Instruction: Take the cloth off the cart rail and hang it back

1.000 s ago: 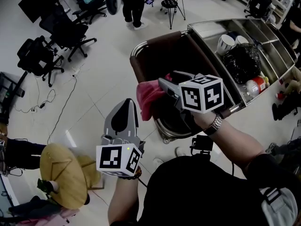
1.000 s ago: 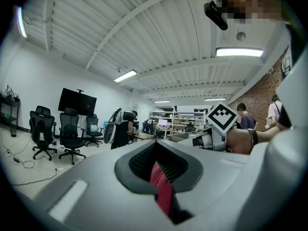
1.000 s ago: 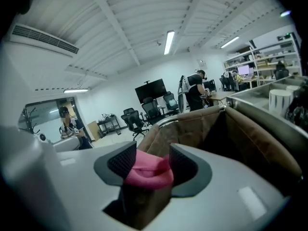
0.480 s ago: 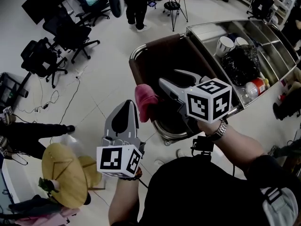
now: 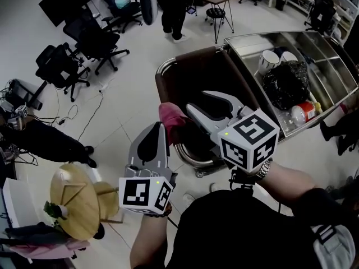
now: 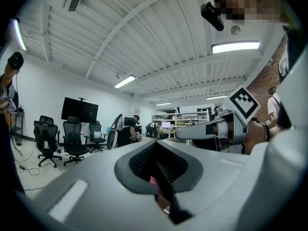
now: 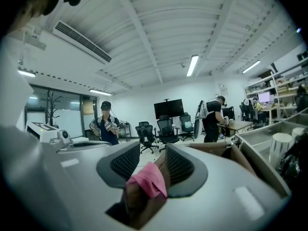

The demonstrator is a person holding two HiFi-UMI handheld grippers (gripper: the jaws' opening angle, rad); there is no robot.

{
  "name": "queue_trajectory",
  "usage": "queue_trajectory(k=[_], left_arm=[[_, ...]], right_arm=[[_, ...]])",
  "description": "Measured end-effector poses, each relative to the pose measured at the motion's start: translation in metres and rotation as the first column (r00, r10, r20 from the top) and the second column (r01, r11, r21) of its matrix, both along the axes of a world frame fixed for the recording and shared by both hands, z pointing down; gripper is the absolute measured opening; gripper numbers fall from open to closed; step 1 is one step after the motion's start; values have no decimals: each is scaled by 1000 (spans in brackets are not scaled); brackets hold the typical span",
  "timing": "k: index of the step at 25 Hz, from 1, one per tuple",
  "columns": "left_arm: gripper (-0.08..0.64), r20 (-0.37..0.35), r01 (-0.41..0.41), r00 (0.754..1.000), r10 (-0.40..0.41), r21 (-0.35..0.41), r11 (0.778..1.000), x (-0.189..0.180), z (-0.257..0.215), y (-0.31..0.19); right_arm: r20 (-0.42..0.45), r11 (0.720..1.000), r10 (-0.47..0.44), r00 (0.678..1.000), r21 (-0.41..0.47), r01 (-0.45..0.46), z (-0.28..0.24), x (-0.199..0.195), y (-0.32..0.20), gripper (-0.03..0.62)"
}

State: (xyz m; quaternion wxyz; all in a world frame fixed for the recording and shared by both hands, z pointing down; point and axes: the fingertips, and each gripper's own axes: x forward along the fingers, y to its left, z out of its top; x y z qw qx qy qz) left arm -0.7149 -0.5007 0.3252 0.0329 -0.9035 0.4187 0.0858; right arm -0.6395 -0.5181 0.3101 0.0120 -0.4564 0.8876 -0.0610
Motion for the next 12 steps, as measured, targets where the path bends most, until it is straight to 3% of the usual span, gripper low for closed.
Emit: queue_trajectory(k=[12], left_arm=[[3,18,96,995,-96,33,995,42,10,44]], right_arm=[[-88,977,-121,989,165,134,8,18,60,95]])
